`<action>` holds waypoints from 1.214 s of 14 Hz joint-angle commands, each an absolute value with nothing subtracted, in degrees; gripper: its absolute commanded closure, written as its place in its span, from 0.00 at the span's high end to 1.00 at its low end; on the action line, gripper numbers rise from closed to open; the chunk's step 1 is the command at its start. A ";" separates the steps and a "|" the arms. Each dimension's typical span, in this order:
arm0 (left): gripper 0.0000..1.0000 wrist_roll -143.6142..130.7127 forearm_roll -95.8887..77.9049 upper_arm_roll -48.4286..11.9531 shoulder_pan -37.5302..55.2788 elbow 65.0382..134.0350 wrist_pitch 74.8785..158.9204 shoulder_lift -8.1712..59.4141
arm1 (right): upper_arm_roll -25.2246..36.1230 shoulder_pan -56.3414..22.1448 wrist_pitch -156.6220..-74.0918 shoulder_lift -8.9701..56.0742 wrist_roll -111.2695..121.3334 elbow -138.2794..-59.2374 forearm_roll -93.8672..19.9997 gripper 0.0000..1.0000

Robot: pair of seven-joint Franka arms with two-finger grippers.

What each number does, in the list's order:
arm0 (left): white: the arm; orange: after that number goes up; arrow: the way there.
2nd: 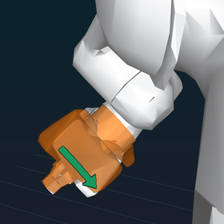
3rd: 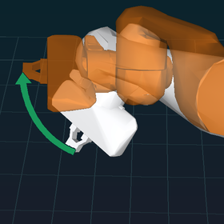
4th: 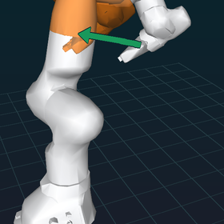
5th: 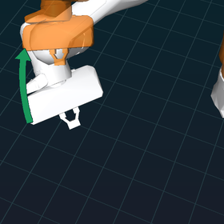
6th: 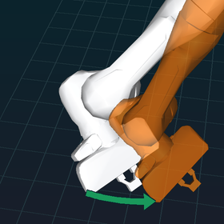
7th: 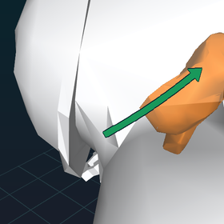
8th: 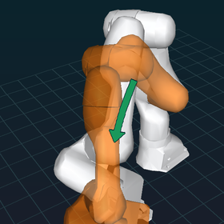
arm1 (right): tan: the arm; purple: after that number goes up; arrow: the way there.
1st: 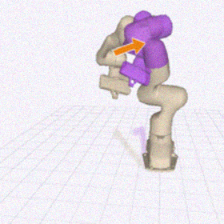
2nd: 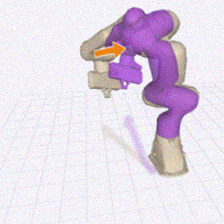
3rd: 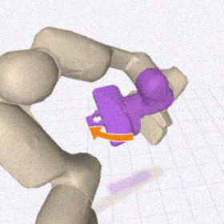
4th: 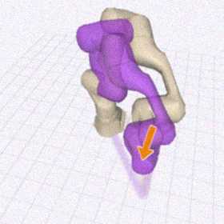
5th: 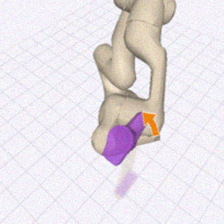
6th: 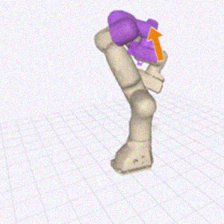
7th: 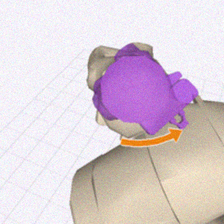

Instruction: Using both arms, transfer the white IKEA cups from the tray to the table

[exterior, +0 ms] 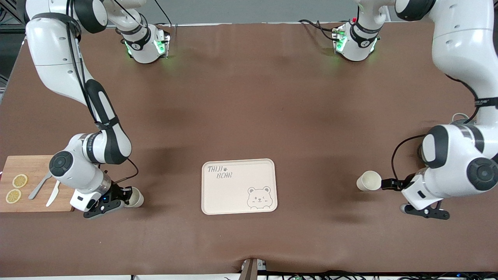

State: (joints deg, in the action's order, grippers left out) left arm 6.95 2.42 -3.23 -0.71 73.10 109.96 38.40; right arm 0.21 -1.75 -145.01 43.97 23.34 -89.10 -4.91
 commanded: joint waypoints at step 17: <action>1.00 1.67 2.55 -3.43 -1.05 75.41 83.50 11.61 | 0.44 -1.23 -104.54 24.99 14.33 -77.70 -5.01 1.00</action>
State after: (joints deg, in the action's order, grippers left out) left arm 0.62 2.42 -3.41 -0.68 73.59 84.36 14.05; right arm 0.39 -1.74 -109.72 31.60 16.19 -75.56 -5.20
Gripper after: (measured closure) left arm 0.000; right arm 0.000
